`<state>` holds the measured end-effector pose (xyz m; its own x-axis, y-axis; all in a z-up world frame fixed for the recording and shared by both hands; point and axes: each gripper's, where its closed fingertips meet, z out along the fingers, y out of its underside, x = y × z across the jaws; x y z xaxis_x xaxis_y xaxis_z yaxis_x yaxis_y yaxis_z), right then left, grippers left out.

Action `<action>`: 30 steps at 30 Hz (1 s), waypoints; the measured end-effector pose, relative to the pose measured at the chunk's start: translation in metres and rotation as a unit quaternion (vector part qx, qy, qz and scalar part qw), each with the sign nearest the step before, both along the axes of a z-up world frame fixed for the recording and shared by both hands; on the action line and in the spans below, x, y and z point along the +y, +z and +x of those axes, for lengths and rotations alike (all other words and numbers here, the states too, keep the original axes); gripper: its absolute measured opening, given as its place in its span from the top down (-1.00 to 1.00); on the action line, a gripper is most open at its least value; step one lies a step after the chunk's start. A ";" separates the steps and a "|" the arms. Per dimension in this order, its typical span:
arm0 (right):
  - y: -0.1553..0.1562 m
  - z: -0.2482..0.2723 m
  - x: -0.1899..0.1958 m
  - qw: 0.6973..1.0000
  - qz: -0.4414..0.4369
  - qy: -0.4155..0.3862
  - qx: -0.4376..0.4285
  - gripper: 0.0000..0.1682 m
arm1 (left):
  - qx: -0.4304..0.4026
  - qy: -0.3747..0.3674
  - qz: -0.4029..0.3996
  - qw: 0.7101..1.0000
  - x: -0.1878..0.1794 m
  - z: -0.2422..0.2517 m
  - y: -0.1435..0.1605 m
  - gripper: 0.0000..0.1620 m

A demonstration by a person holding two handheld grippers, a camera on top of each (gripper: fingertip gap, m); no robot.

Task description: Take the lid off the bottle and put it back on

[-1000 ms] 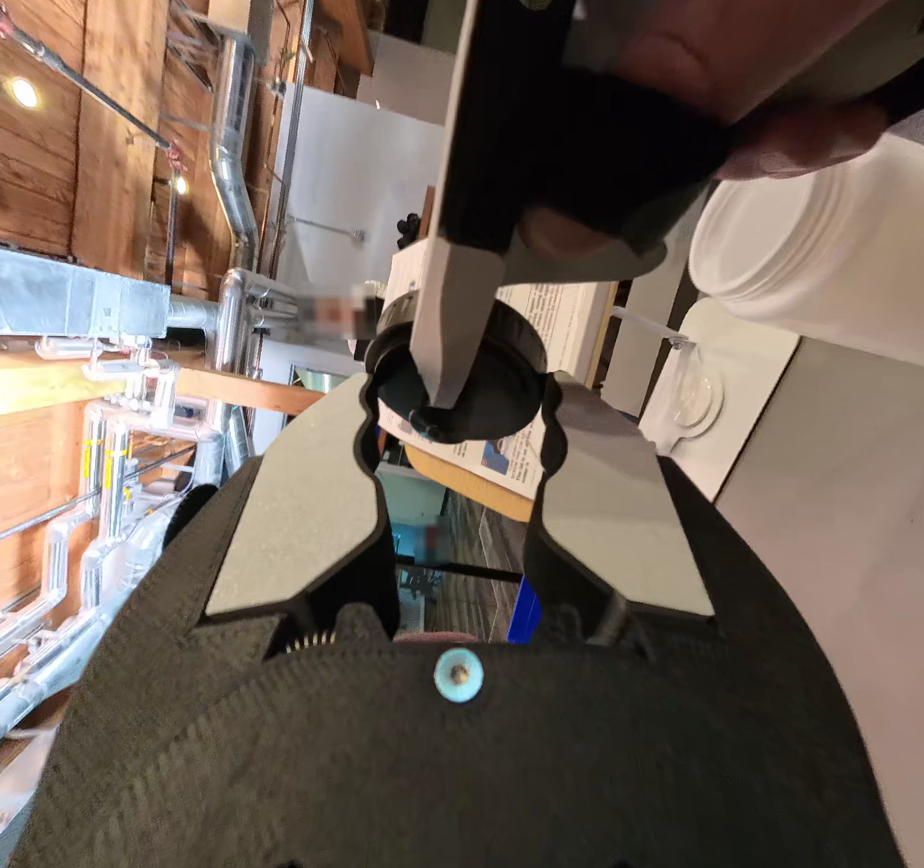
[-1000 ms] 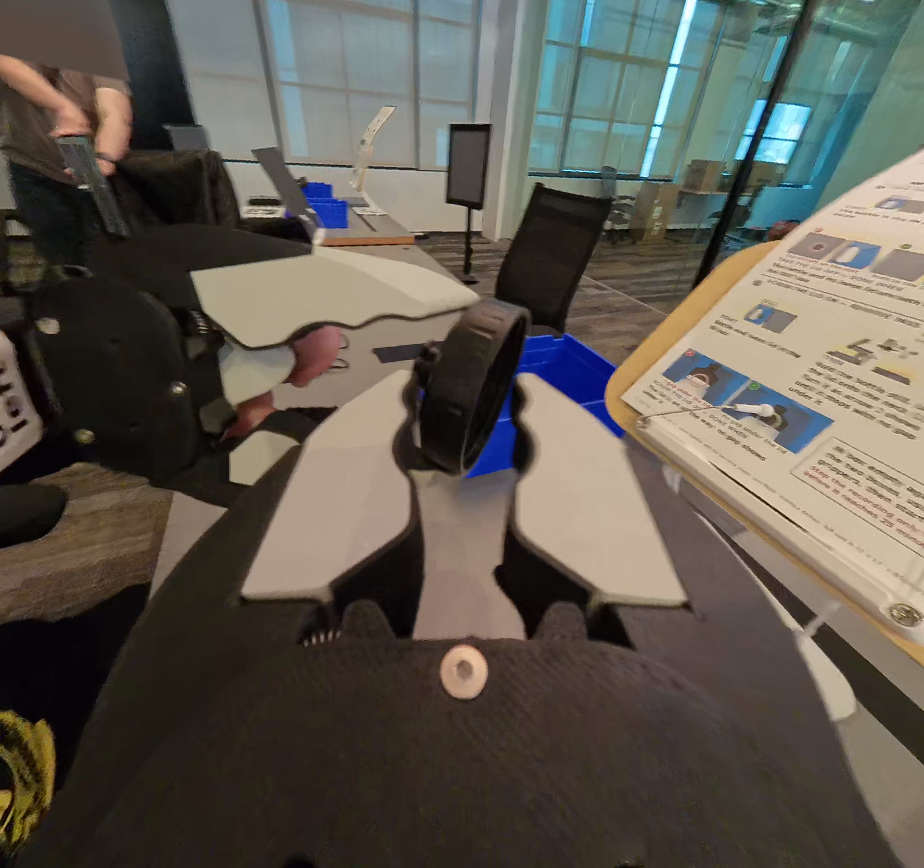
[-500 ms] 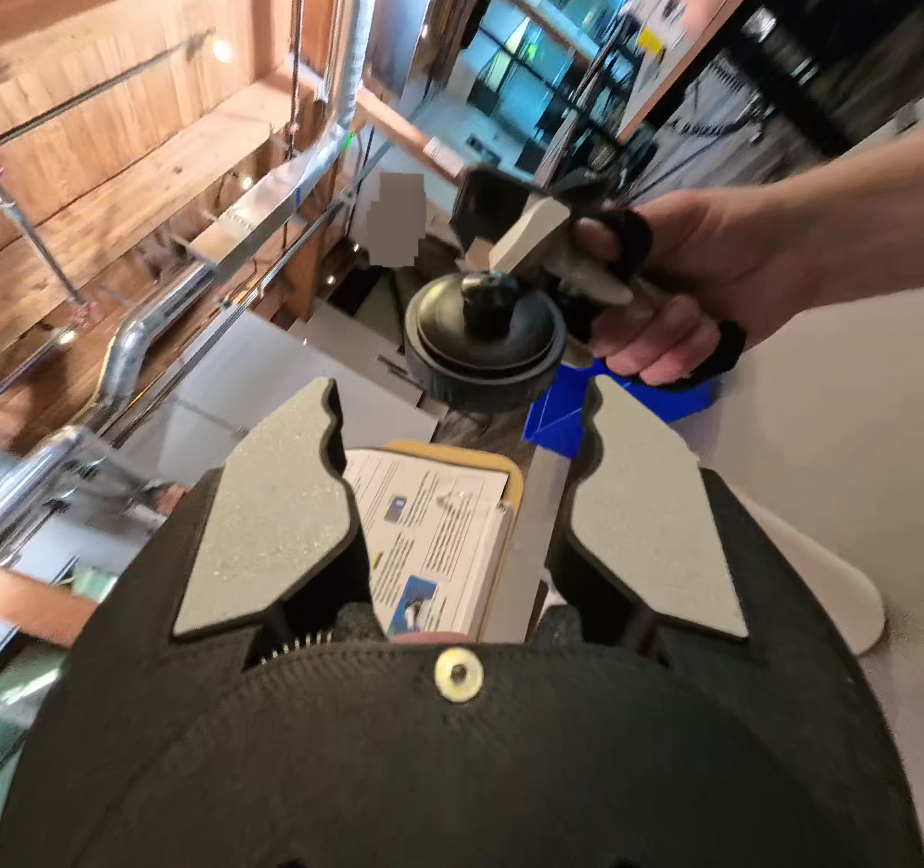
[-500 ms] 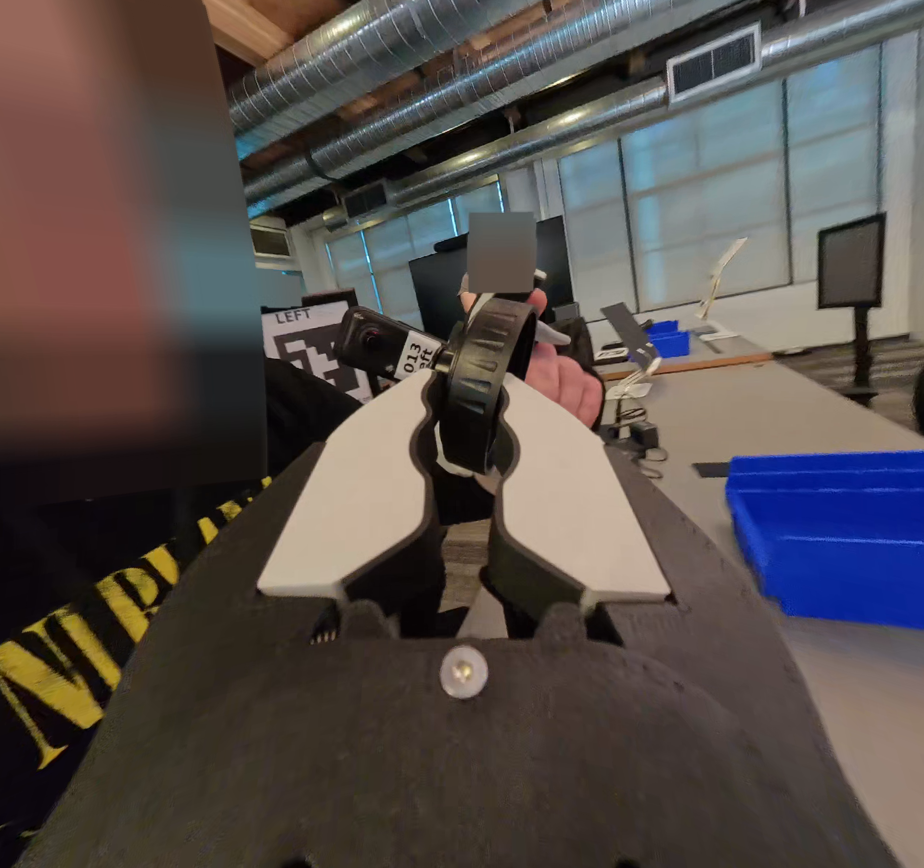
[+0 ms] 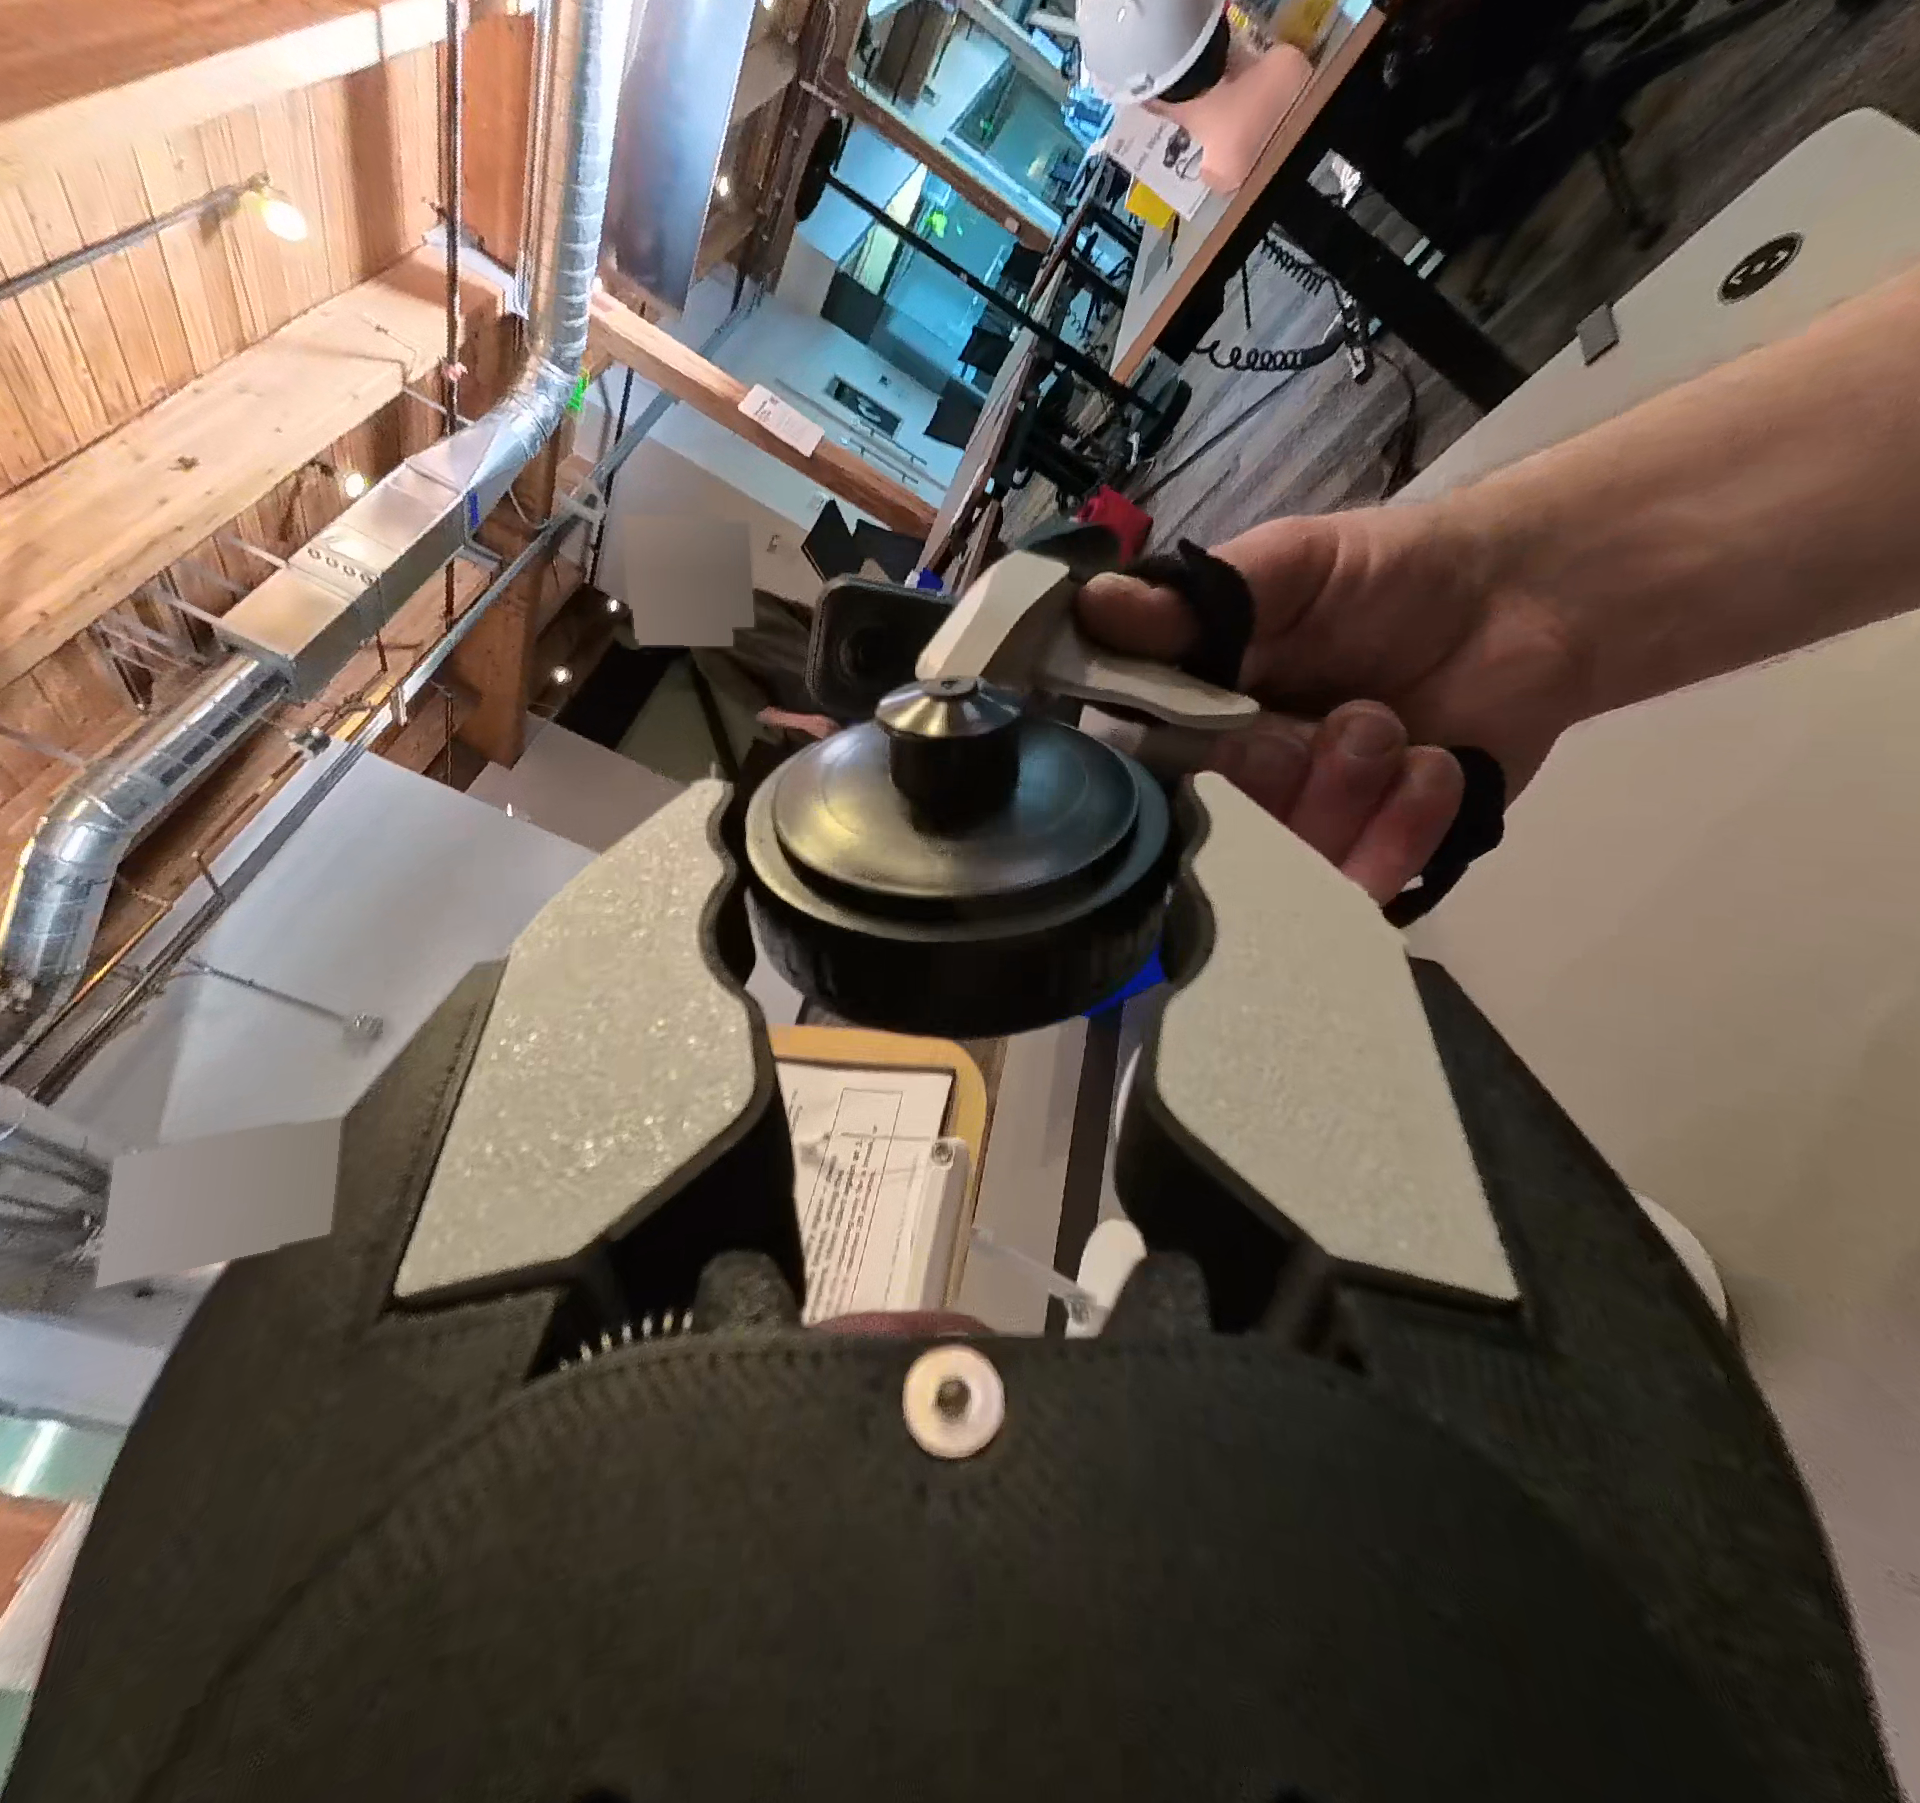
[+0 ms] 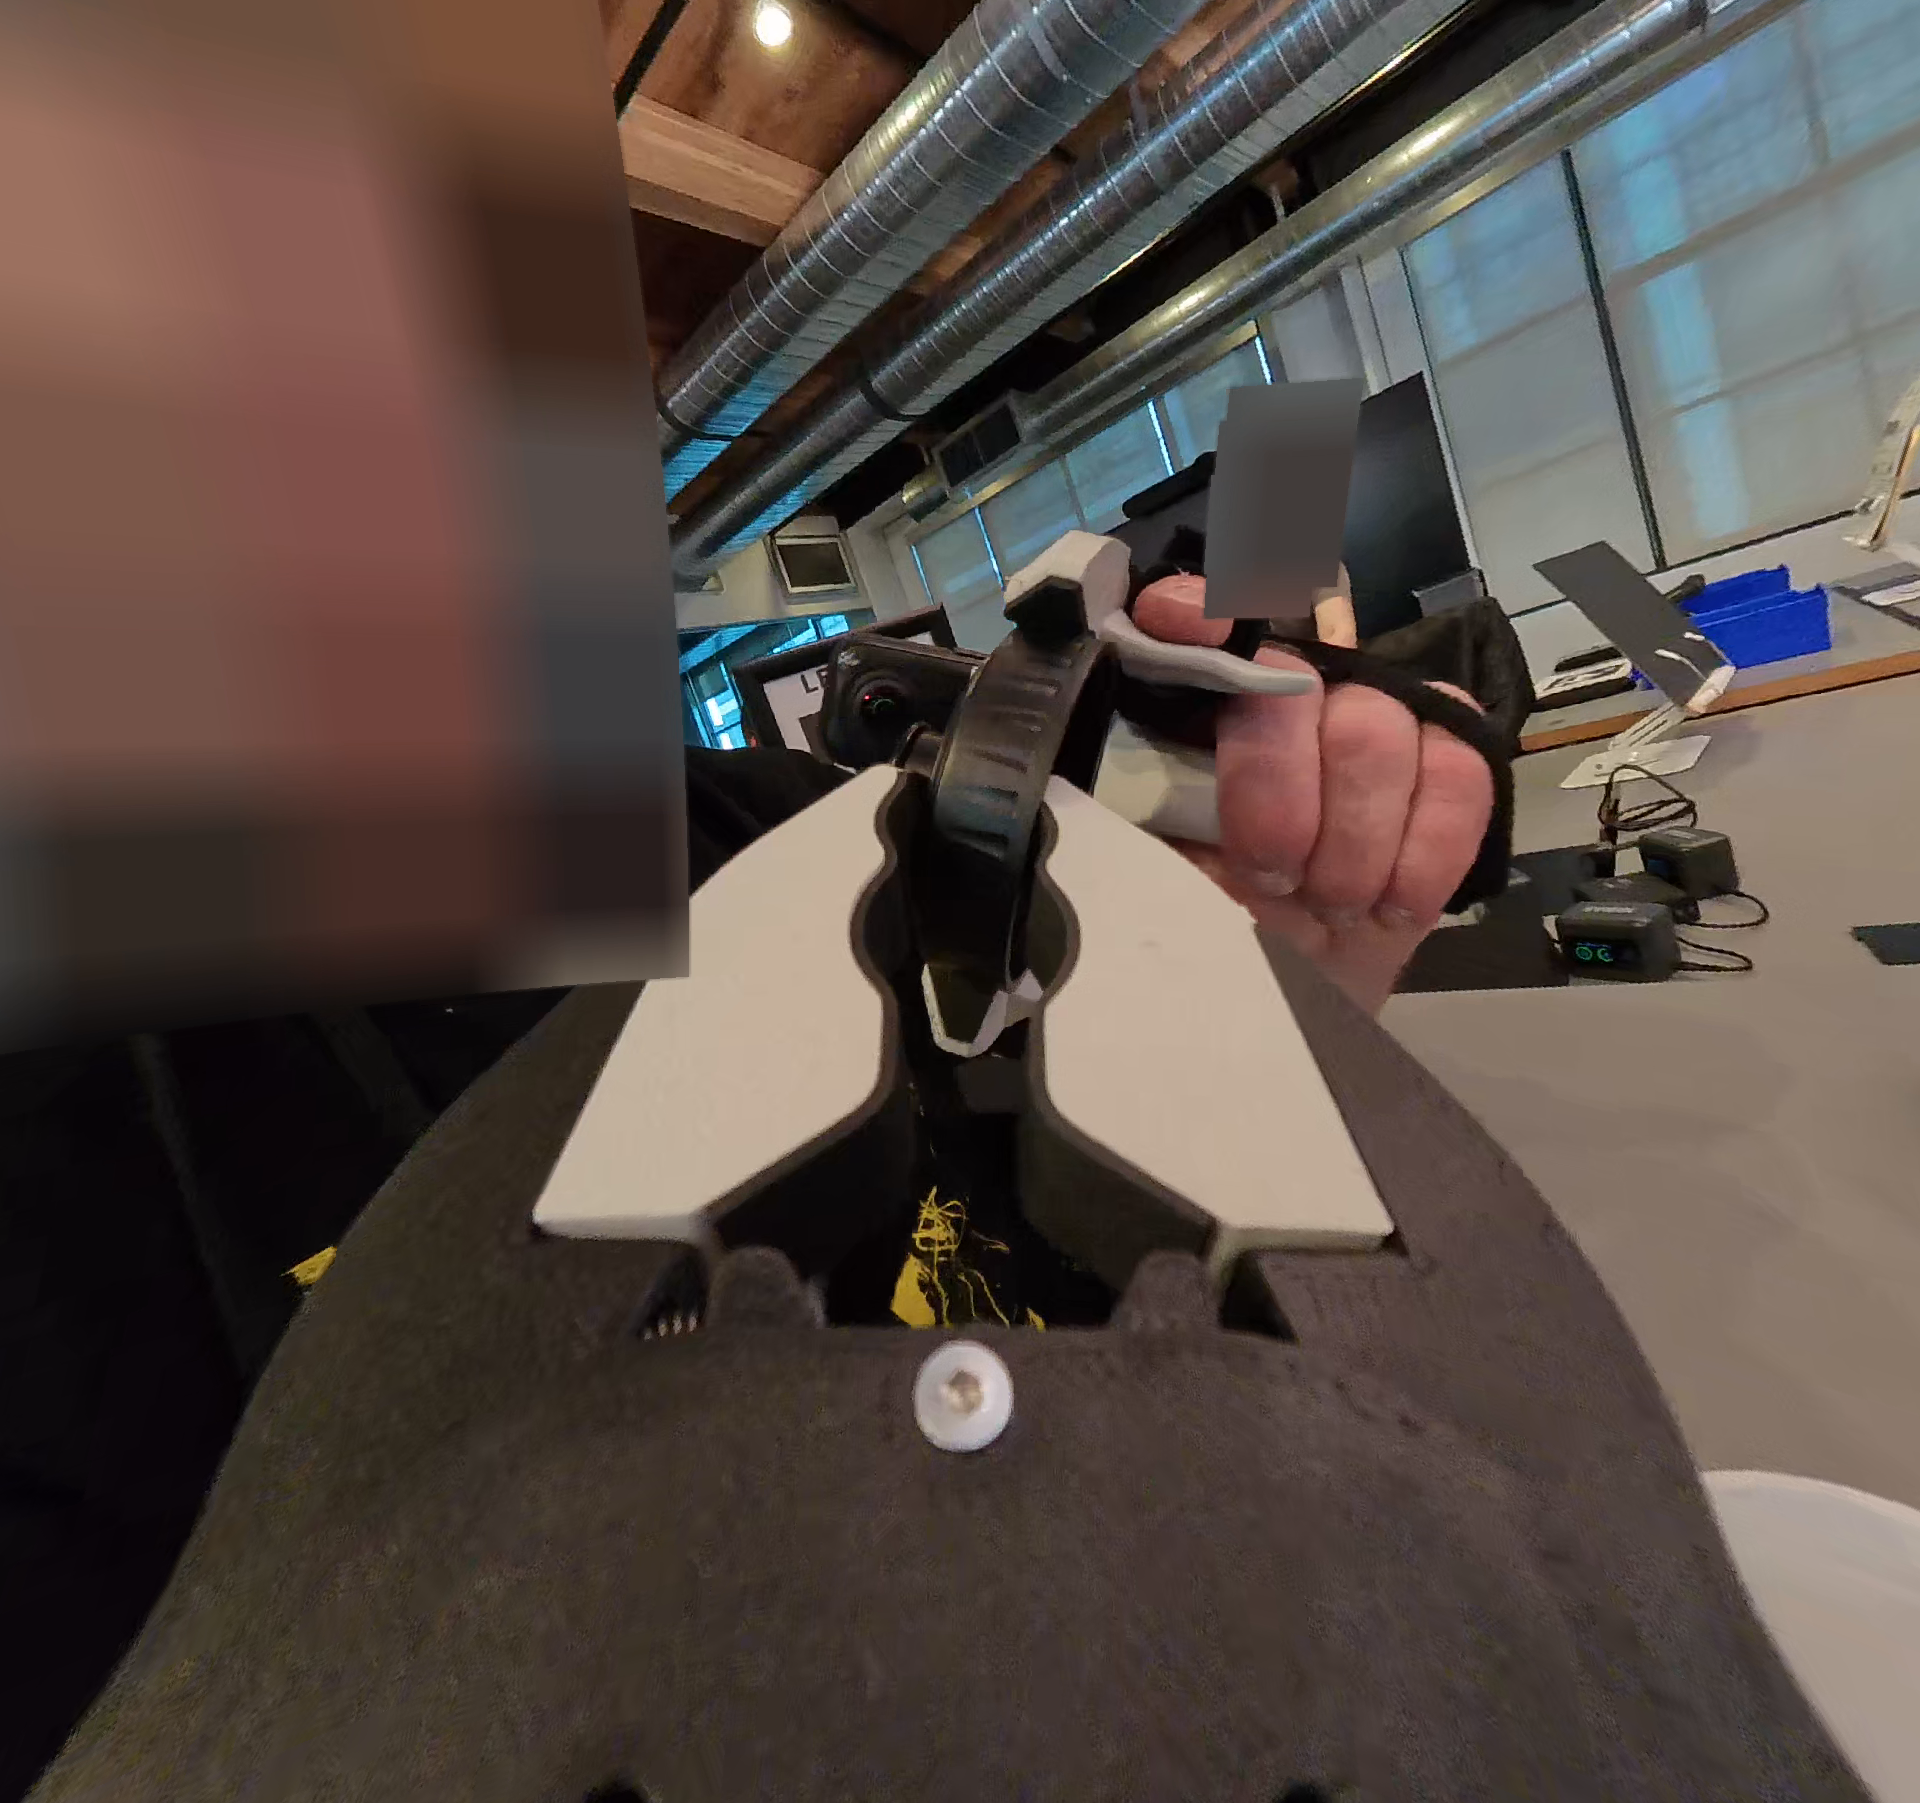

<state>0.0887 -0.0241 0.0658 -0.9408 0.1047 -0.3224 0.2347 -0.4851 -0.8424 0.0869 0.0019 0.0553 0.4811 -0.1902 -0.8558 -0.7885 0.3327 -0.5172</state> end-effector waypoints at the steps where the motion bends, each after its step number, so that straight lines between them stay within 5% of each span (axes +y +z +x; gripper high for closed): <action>1: -0.001 -0.004 0.002 1.000 0.001 -0.019 -0.006 0.76 | 0.001 0.013 0.000 1.000 0.002 -0.003 0.000 0.06; 3: -0.006 -0.021 0.014 0.993 0.027 -0.109 -0.036 0.28 | 0.015 0.062 -0.002 0.998 0.009 -0.016 -0.001 0.06; 7: -0.019 -0.037 0.034 0.919 0.187 -0.340 -0.061 0.02 | 0.051 0.163 -0.009 0.985 0.022 -0.041 -0.006 0.05; 13: -0.028 -0.051 0.036 0.798 0.335 -0.493 -0.088 -0.02 | 0.113 0.252 0.009 0.961 0.038 -0.048 -0.011 0.06; 25: -0.030 -0.059 0.036 0.805 0.324 -0.488 -0.094 0.09 | 0.132 0.266 0.013 0.955 0.043 -0.044 -0.015 0.05; 30: -0.012 -0.039 0.060 0.802 0.303 -0.509 -0.075 0.10 | -0.005 0.218 -0.054 0.974 0.027 -0.055 -0.007 -0.57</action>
<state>0.0497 0.0363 0.0543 -0.2245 0.9742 -0.0243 0.0980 -0.0022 -0.9952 0.0316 0.0287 0.0481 0.5443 -0.0552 -0.8371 -0.8377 -0.0898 -0.5387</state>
